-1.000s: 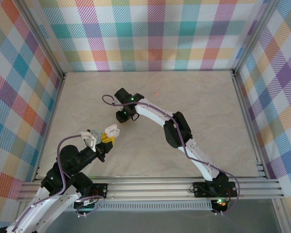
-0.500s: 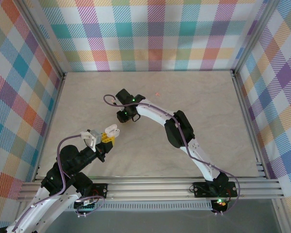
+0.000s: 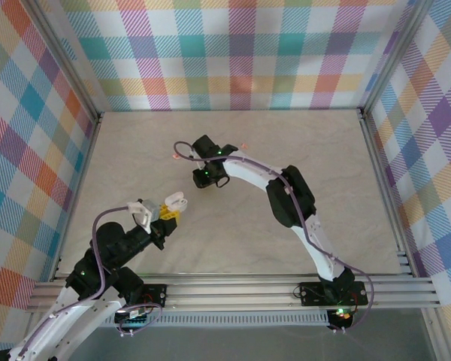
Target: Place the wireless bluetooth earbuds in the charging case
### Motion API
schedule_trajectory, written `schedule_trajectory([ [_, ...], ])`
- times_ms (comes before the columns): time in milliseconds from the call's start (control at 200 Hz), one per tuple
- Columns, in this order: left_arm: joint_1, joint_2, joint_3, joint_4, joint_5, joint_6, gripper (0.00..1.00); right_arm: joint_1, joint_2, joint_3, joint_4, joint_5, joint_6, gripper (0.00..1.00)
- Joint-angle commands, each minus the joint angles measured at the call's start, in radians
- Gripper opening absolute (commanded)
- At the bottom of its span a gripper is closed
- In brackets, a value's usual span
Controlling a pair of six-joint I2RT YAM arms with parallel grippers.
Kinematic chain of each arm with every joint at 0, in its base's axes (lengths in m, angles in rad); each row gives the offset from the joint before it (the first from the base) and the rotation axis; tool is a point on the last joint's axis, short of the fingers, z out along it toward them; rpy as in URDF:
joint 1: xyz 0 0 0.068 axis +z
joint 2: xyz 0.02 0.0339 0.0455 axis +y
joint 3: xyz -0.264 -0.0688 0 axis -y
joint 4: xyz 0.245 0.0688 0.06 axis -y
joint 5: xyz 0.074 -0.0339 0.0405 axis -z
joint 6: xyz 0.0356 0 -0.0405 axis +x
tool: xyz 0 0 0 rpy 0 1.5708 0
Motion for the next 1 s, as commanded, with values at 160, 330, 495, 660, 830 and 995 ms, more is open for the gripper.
schedule_trajectory([
  [160,0.000,0.083,0.003,0.146,0.060,-0.023,0.00,-0.075,-0.243,-0.219,0.167,-0.051,0.124,0.26],
  [330,0.000,0.155,-0.014,0.252,0.088,-0.035,0.00,-0.113,-0.411,-0.392,0.275,-0.067,0.182,0.26],
  [495,-0.001,0.267,-0.022,0.381,0.116,-0.044,0.00,-0.121,-0.570,-0.512,0.344,-0.049,0.177,0.25],
  [660,-0.004,0.391,-0.001,0.493,0.134,-0.035,0.00,-0.121,-0.723,-0.622,0.446,-0.050,0.190,0.25],
  [830,-0.007,0.492,0.025,0.584,0.143,-0.028,0.00,-0.121,-0.867,-0.729,0.579,-0.067,0.212,0.25],
  [995,-0.010,0.576,0.053,0.661,0.149,-0.041,0.00,-0.121,-0.977,-0.821,0.716,-0.122,0.275,0.23],
])
